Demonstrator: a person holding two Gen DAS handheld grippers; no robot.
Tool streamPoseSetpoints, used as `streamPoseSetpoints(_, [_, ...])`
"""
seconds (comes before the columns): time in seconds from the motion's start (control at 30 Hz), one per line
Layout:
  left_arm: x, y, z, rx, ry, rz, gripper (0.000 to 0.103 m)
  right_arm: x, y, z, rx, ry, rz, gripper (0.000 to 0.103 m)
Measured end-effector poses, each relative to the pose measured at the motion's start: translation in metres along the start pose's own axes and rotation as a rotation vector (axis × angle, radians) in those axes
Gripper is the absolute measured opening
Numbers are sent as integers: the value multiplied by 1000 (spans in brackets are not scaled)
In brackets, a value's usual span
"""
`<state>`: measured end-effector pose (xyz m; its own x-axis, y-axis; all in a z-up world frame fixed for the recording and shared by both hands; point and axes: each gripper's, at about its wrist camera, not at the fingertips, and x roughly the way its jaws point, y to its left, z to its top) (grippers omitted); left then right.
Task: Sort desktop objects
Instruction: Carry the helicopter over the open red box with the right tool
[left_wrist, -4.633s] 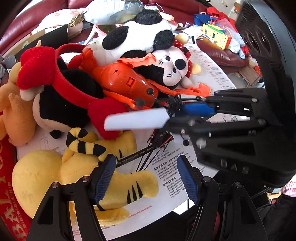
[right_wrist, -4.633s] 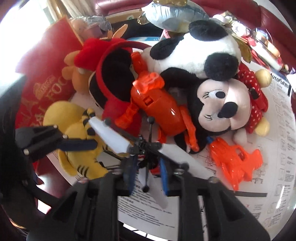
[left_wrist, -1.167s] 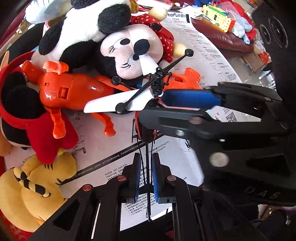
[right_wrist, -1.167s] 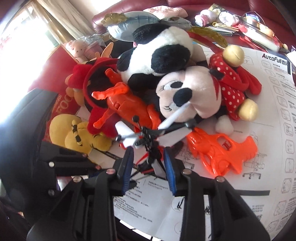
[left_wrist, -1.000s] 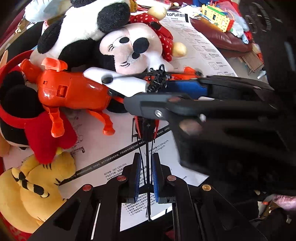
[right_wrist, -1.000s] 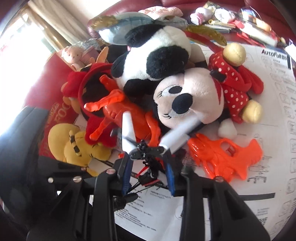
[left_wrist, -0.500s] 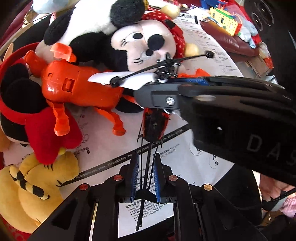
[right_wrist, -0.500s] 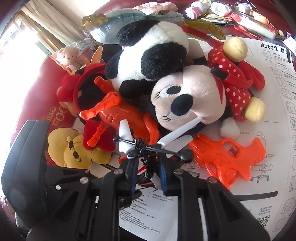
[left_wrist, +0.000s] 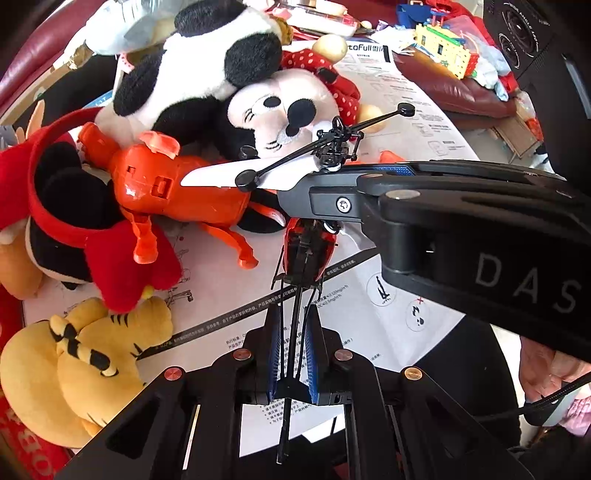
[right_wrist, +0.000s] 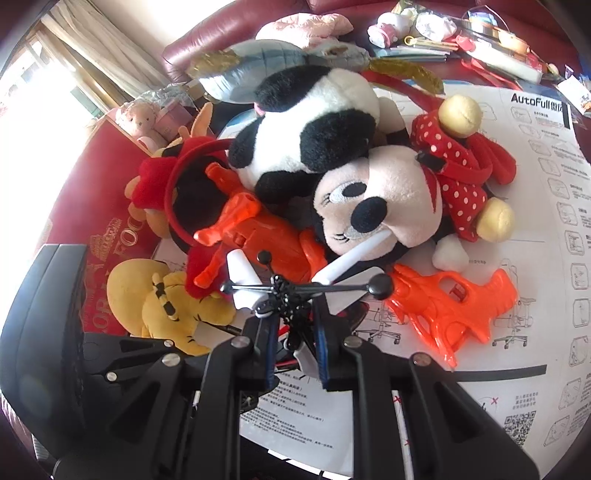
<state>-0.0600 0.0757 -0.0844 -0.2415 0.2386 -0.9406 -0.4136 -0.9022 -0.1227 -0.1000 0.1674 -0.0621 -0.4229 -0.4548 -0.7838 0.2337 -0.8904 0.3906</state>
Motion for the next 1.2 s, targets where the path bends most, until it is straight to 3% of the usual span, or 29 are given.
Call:
streamPoseSetpoints(0.33, [-37, 3, -8, -7, -92, 21, 11, -28, 32, -2, -70, -58, -21, 18])
streamPoseSetpoints(0.6, [-83, 23, -22, -58, -198, 32, 11, -55, 88, 4, -205, -121, -46, 18])
streamPoseSetpoints(0.7, [-101, 30, -27, -77, -238, 36, 11, -65, 122, 10, -277, -148, -48, 18])
streamPoseSetpoints(0.9, [-163, 91, -70, -238, -356, 95, 11, -81, 211, 30, -445, -208, -12, 18])
streamPoseSetpoints(1.2, [-258, 185, -135, -487, -534, 188, 11, -74, 377, 37, -703, -243, 152, 18])
